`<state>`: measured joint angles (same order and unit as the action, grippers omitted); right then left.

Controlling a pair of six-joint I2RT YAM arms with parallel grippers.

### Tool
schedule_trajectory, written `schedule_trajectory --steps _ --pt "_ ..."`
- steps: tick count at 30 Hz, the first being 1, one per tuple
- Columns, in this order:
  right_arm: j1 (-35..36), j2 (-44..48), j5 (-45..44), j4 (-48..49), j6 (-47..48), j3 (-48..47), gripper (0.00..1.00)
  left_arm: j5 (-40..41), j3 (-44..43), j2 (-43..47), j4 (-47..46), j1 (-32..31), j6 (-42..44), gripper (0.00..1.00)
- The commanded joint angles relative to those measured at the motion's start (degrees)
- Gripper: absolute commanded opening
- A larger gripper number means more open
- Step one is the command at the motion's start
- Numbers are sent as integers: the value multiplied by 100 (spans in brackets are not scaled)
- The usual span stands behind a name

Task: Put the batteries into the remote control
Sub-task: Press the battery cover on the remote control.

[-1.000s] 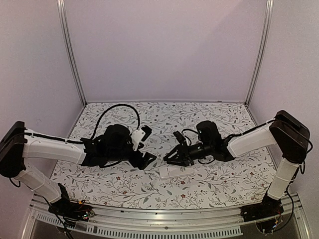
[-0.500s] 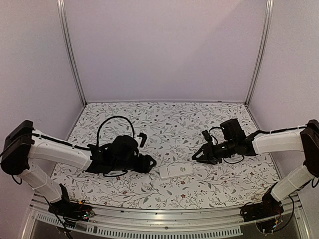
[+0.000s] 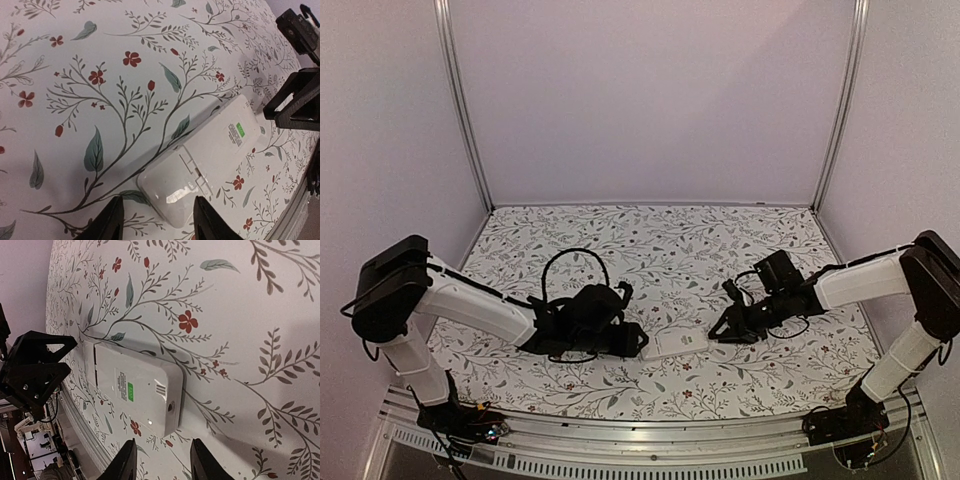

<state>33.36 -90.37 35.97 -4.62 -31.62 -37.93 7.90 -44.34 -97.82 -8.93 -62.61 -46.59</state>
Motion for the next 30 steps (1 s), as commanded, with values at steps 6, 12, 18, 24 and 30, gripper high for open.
schedule_trajectory --steps 6,12,18,24,30 --pt "-1 -486 381 401 -61 -153 36 -267 -199 -391 -187 -93 -124 44" --pt "3 -661 472 731 -171 -166 36 -259 -233 -533 -206 -120 -201 41" --pt "46 -792 455 779 -196 -238 34 -275 -289 -626 -175 -127 -210 36" --pt "134 -876 466 801 -217 -291 33 -269 -390 -779 -42 -129 -276 29" --pt "236 -955 456 808 -243 -320 30 -343 -536 -927 109 -133 -291 24"
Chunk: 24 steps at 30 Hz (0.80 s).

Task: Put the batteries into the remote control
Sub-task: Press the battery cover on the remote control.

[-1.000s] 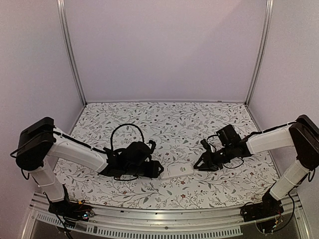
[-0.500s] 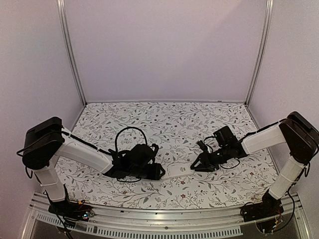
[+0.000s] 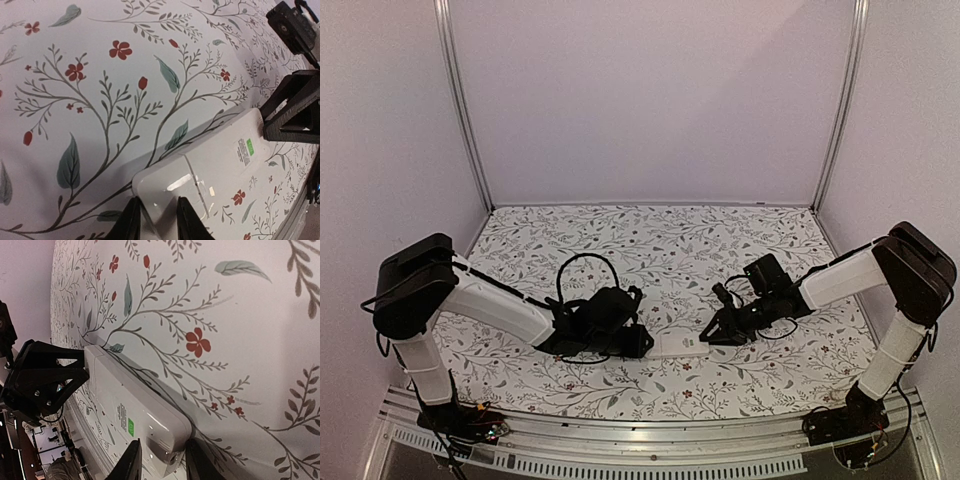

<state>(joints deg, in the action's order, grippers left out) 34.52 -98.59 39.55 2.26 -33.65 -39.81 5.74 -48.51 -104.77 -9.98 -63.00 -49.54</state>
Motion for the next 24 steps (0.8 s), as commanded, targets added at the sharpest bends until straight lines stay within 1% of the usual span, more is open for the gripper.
schedule_trajectory --steps 1,7,12,18,21,24 --pt "131 -145 102 113 -44 -132 30 -160 -141 -263 220 -102 -4 24" --pt "166 -117 97 115 -59 -93 30 -281 -255 -378 264 -199 23 22" --pt "265 -175 110 165 -95 -161 27 -442 -449 -619 284 -352 -51 20" --pt "435 -248 139 287 -189 -202 24 -530 -484 -843 -92 -527 -326 18" --pt "446 -283 155 304 -220 -251 24 -530 -534 -850 -127 -597 -369 19" --pt "395 -255 144 288 -229 -264 24 -488 -304 -641 -345 -568 -390 23"
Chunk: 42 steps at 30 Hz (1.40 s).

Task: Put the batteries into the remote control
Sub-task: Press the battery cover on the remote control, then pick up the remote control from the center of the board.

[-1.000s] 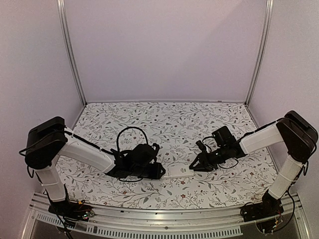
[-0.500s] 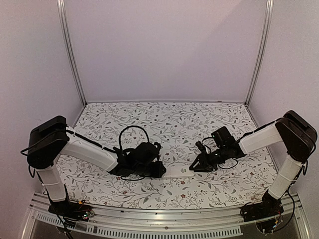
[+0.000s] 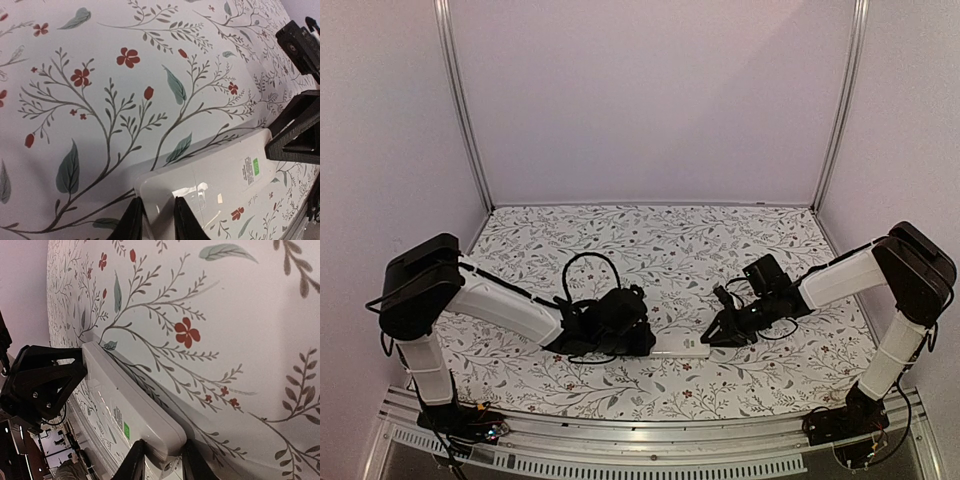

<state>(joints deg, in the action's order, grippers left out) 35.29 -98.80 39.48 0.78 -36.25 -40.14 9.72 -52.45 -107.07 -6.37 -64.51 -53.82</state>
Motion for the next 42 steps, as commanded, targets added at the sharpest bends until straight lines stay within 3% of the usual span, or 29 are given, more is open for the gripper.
schedule_trajectory --steps 1,4,10,14,18,24,30,34,42 --pt "260 -224 170 433 22 -220 25 -845 165 -310 -716 -370 57 25" --pt "-7 -105 240 424 -5 -108 31 -746 337 91 -584 -185 290 35" --pt "-457 442 254 0 219 -19 46 -346 205 1020 345 117 1598 78" --pt "-796 766 261 -356 436 -46 65 -544 -87 1368 1024 347 2742 99" --pt "-1097 1085 217 -646 637 -67 76 -811 -523 1473 1596 456 3840 99" --pt "-1247 1779 -181 -1444 1181 -255 82 -1344 -1006 1376 2284 515 5101 100" --pt "-1244 2931 -838 -1661 1536 -38 88 -1547 -1472 668 2800 527 6294 100" --pt "-1245 3637 -1161 -1570 1532 270 98 -1831 -1987 41 3097 527 6764 97" --pt "-1245 5403 -2679 -1527 973 734 99 -2141 -2868 -991 3519 527 7343 91"
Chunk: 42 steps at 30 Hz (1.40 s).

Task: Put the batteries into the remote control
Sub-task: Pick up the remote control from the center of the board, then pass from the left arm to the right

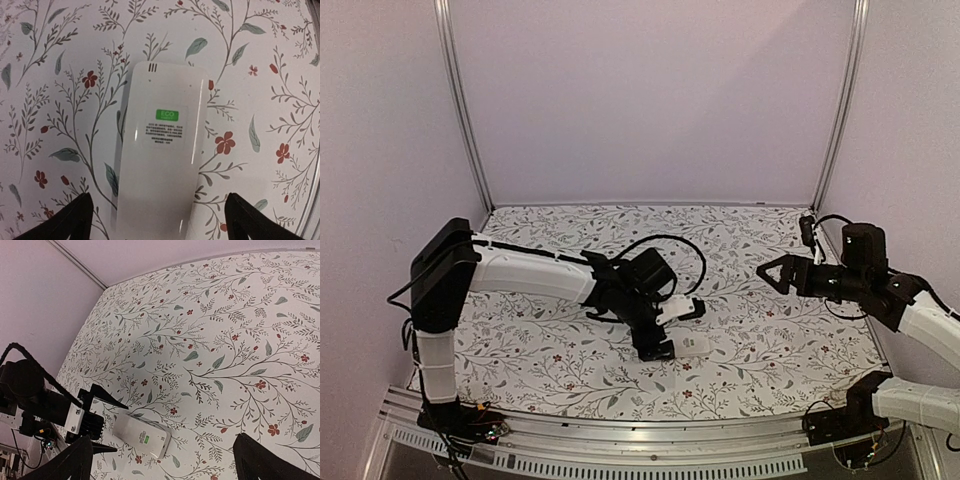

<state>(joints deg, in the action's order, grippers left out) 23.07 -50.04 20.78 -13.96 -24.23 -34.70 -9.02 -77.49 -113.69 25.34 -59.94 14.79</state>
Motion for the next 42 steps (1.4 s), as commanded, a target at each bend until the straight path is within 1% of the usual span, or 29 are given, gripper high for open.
schedule_trajectory --steps 1,7,10,16,19,21,23,26,27,28,31,32,35,39,42 --pt "-22 673 -829 -56 -217 214 99 -310 -439 -424 390 70 543 91" --pt "-24 768 -672 -177 -299 262 99 -467 -696 -816 542 70 714 85" --pt "-23 831 -395 36 -271 394 99 -461 -770 -960 604 66 722 79" --pt "-30 1174 -30 314 -167 625 99 -332 -801 -1067 605 45 822 62" --pt "-22 1299 56 349 -186 633 99 -201 -811 -1064 568 14 859 50" --pt "-22 1283 161 341 -147 601 99 -101 -769 -969 442 17 843 43" --pt "-22 1231 278 336 -115 576 99 -166 -659 -772 255 32 785 38" --pt "-26 1079 491 321 -75 499 99 -566 -287 -258 -201 103 557 36" --pt "-23 1024 629 335 -37 458 99 -756 -128 45 -416 143 433 35" --pt "-27 933 965 502 12 385 99 -1317 322 604 -1190 223 38 35" --pt "-14 854 1502 915 -46 303 99 -1804 799 1202 -1977 257 -382 36" --pt "-5 844 1751 1093 -89 287 99 -1933 907 1347 -2154 263 -490 36" --pt "46 815 2090 1527 -202 175 99 -2311 1219 1730 -2867 255 -884 36" --pt "308 712 2272 1808 -196 -83 99 -2688 1541 2059 -3745 259 -1427 36" --pt "689 517 2263 1895 -115 -331 99 -2889 1733 2231 -4445 264 -1868 36"
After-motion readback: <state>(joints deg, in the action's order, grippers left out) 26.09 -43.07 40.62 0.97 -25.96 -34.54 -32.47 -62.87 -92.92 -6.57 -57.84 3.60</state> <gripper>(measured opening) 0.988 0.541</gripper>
